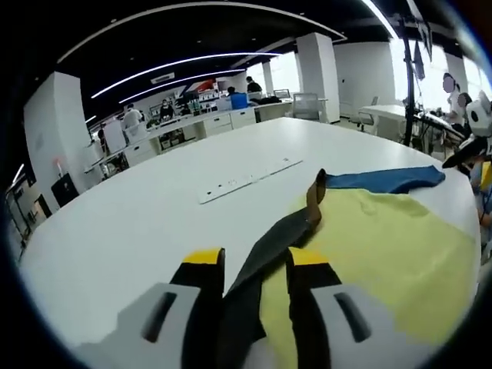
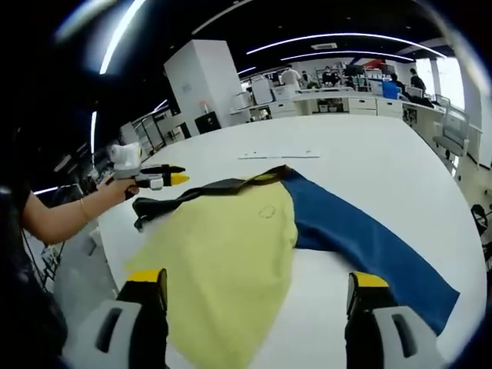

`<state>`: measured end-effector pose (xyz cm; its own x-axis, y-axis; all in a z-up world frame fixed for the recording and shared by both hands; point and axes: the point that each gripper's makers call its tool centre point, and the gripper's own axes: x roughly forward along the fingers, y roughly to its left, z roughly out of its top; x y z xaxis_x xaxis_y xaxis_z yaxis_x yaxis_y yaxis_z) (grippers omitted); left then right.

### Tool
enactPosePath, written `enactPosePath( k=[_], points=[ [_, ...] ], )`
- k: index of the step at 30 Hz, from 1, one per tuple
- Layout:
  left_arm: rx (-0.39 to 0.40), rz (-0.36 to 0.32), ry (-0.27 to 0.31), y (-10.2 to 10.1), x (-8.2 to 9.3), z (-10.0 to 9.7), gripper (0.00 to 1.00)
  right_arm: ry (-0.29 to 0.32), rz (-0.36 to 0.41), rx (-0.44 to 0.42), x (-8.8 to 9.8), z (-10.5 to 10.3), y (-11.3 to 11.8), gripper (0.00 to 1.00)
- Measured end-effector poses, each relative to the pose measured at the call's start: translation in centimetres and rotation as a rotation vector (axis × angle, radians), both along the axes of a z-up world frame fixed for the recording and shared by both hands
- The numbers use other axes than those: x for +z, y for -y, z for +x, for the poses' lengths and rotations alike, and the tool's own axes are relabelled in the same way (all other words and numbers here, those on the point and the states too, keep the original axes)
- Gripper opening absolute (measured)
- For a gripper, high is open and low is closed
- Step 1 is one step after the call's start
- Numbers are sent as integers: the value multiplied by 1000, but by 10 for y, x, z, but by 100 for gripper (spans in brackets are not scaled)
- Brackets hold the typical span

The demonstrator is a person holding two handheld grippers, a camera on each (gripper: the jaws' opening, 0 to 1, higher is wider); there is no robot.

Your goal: Fold the garment on the visible template until the final outline fits inside the template.

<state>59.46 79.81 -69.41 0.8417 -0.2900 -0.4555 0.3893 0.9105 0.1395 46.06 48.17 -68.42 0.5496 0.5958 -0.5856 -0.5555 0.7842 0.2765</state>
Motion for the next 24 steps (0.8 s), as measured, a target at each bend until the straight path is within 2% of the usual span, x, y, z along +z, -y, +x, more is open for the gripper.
enactPosePath(
  k=[8,11,14,17,18,21,24],
  points=[
    [-63,45,-28,9,-25,9,25,4,4,14,-5,8,-4,98],
    [-124,107,-33,16,-31,14,24,7,-2,15,-7,10,-3,98],
    [-150,97,-41,24,-34,18,22,6,-2,5,-7,12,-1,98],
    [-207,142,-46,34,-41,18,21,4,0,-11,-7,13,2,98],
    [-216,157,-50,35,-43,18,19,3,0,-13,-7,13,2,98],
    [-214,126,-62,38,-48,22,17,-2,2,-24,-8,14,5,97],
    [-228,166,-69,38,-55,24,15,-9,-2,-31,-11,13,7,97]
  ],
)
